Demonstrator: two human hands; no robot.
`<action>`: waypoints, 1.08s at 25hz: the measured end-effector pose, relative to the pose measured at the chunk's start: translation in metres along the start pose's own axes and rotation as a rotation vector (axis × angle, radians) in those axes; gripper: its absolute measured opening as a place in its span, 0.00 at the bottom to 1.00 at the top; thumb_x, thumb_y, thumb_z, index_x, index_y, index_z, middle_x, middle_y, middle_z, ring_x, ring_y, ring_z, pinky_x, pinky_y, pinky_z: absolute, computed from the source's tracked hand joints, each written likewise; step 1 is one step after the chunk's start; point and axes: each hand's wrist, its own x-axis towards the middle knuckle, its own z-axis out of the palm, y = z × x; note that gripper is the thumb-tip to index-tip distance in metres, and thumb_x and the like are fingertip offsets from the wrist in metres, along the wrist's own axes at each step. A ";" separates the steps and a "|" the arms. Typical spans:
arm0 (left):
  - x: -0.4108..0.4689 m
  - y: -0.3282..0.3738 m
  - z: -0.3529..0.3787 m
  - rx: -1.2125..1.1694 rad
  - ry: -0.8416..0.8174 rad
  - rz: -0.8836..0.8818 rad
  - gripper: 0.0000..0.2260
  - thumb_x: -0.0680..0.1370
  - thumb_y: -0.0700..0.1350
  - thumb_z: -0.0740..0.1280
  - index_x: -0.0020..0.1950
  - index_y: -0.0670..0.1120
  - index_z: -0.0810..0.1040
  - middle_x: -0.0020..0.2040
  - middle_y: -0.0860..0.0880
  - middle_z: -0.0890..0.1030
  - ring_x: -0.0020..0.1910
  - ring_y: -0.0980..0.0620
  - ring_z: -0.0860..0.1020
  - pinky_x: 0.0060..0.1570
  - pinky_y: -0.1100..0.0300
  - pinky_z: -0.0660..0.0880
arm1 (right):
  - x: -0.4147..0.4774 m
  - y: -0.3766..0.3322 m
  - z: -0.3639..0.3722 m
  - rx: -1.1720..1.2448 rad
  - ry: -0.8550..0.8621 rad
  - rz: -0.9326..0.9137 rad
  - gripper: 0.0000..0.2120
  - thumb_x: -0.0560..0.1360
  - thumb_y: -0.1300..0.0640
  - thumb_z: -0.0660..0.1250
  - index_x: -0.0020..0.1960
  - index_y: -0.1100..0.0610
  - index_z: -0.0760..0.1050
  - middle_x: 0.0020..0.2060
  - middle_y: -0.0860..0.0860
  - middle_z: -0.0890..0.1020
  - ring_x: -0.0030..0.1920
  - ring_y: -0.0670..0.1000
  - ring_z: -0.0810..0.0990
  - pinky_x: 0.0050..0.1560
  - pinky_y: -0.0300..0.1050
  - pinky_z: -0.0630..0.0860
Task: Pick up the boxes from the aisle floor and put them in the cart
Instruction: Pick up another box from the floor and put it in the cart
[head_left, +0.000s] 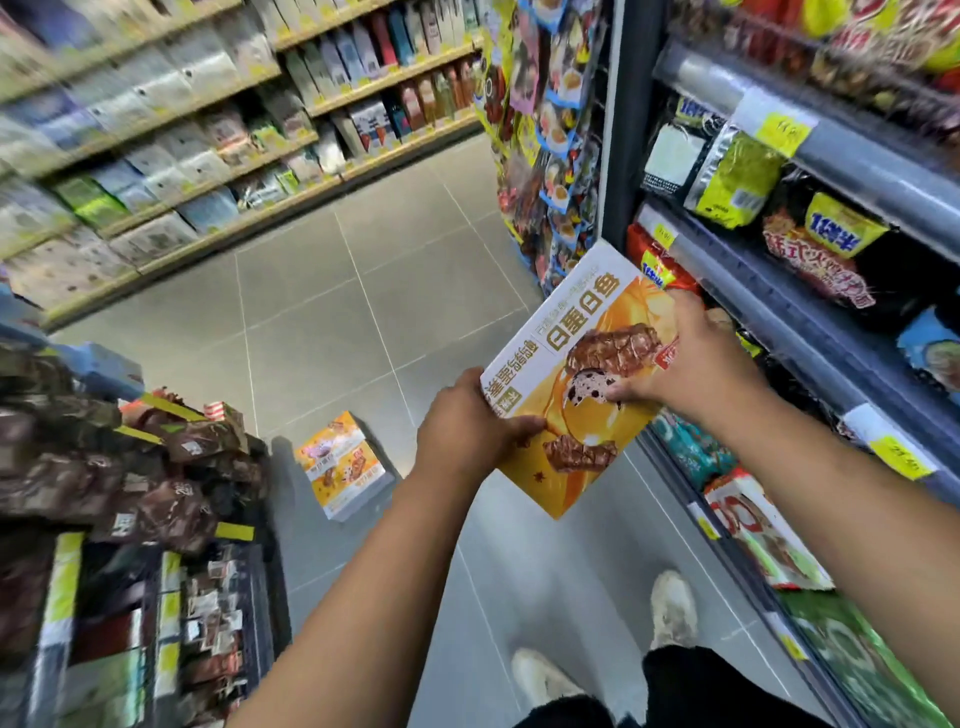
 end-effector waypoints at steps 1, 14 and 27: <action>-0.008 0.011 -0.008 0.004 0.005 0.030 0.31 0.61 0.60 0.78 0.61 0.56 0.74 0.54 0.53 0.82 0.51 0.50 0.81 0.51 0.49 0.79 | -0.010 -0.003 -0.013 0.012 0.029 -0.008 0.57 0.51 0.39 0.83 0.73 0.47 0.56 0.64 0.58 0.70 0.58 0.60 0.75 0.54 0.49 0.72; -0.135 0.157 -0.019 0.012 0.082 0.319 0.36 0.64 0.58 0.80 0.69 0.55 0.71 0.59 0.53 0.80 0.55 0.48 0.79 0.54 0.48 0.79 | -0.142 0.046 -0.186 0.103 0.289 -0.044 0.55 0.57 0.43 0.82 0.75 0.50 0.55 0.66 0.59 0.67 0.64 0.59 0.70 0.57 0.50 0.70; -0.210 0.209 0.014 0.038 -0.108 0.640 0.25 0.63 0.56 0.81 0.55 0.60 0.74 0.41 0.62 0.80 0.40 0.63 0.78 0.44 0.57 0.79 | -0.285 0.097 -0.232 0.140 0.561 0.209 0.55 0.59 0.40 0.80 0.76 0.47 0.53 0.66 0.57 0.66 0.61 0.58 0.73 0.58 0.49 0.72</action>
